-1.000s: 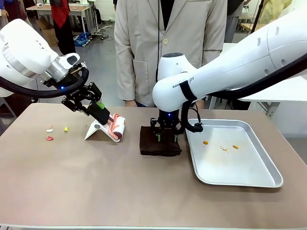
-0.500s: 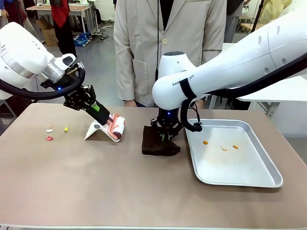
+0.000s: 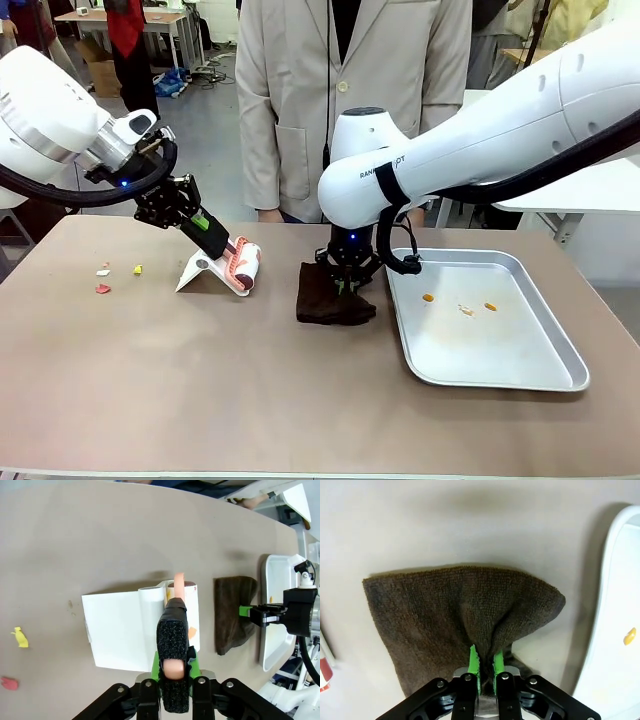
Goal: Clean the surface of the table.
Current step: Hold the Lint Roller with your left hand and the towel with your right hand.
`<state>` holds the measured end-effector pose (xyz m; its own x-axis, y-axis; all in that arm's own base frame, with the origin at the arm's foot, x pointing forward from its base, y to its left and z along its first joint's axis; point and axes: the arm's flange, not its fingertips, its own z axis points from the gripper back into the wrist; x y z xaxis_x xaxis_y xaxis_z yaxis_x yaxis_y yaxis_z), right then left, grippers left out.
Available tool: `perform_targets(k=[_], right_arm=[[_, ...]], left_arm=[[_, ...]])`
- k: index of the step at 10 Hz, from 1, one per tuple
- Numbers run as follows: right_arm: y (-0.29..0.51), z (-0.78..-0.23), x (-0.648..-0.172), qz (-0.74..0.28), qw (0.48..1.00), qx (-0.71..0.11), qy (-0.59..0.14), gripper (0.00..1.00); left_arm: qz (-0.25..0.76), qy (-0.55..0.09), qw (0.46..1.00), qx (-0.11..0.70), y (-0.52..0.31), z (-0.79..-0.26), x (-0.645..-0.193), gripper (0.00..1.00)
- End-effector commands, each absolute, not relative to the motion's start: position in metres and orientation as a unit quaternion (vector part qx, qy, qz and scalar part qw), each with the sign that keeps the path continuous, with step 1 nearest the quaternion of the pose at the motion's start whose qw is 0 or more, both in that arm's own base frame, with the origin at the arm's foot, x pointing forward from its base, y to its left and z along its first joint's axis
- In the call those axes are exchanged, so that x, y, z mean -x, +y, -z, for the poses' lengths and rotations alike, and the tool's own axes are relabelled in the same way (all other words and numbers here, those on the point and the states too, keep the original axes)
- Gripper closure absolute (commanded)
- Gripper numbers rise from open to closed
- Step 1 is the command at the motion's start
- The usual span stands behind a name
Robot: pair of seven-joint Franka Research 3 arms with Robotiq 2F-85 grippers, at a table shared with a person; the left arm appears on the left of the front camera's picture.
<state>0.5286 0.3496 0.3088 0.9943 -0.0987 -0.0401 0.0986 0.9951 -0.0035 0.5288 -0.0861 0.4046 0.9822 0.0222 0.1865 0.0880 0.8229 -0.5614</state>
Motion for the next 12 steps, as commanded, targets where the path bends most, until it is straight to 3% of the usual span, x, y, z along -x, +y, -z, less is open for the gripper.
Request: perform_targets(k=[1,3,5,7,10,12], right_arm=[[0.339,-0.303,-0.524,0.03,0.999,-0.033,0.027,1.0],[0.321,-0.326,-0.516,0.006,0.993,-0.112,0.022,1.0],[0.295,-0.355,-0.506,-0.033,0.969,-0.244,0.014,1.0],[0.266,-0.374,-0.496,-0.094,0.914,-0.394,0.022,1.0],[0.226,-0.393,-0.469,-0.169,0.825,-0.537,0.051,1.0],[0.189,-0.409,-0.441,-0.162,0.775,-0.608,0.066,1.0]], left_arm=[[0.026,-0.113,0.946,0.304,-0.077,-0.404,-0.522,1.0],[0.033,-0.123,0.941,0.314,-0.076,-0.416,-0.511,1.0],[0.028,-0.132,0.916,0.377,-0.065,-0.437,-0.491,1.0],[0.019,-0.166,0.887,0.43,-0.049,-0.458,-0.47,1.0],[-0.018,-0.17,0.823,0.541,-0.011,-0.48,-0.44,1.0],[-0.045,-0.168,0.776,0.607,0.037,-0.486,-0.418,1.0]])
